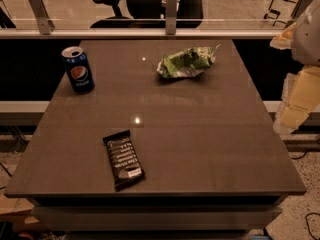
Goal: Move green jalapeno chip bag near rxbar chocolate
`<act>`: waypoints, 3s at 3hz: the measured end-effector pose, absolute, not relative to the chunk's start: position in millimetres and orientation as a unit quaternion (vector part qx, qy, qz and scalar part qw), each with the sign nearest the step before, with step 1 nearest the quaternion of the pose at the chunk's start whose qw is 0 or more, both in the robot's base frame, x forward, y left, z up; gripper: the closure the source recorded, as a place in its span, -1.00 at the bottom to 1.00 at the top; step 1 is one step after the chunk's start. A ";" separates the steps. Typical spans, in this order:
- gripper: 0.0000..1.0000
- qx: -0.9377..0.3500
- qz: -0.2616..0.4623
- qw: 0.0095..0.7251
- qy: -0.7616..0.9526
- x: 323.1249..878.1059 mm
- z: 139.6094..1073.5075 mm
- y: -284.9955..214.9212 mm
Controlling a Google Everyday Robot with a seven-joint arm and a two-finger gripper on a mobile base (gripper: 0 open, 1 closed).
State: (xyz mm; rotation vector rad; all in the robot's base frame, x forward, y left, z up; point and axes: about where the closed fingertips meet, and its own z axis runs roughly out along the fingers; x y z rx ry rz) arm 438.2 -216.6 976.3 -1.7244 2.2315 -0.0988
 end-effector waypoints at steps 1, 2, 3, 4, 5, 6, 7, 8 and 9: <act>-1.00 -0.603 -0.035 0.159 0.781 438.2 976.4 -216.6; -1.00 -0.610 -0.032 0.181 0.771 450.4 977.3 -209.4; -1.00 -0.620 -0.032 0.192 0.760 466.5 975.2 -201.9; -1.00 -0.631 -0.046 0.203 0.747 484.7 975.8 -194.7; -1.00 -0.642 -0.066 0.207 0.736 504.4 977.5 -188.0; -1.00 -0.650 -0.093 0.200 0.727 528.4 977.0 -182.0; -1.00 -0.654 -0.112 0.198 0.722 558.3 968.9 -177.9; -1.00 -0.653 -0.113 0.209 0.719 577.5 957.4 -172.8; -1.00 -0.651 -0.111 0.227 0.716 591.9 946.2 -167.7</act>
Offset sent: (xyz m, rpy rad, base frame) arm 0.0300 0.0164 -0.0032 0.0667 -0.0599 0.0637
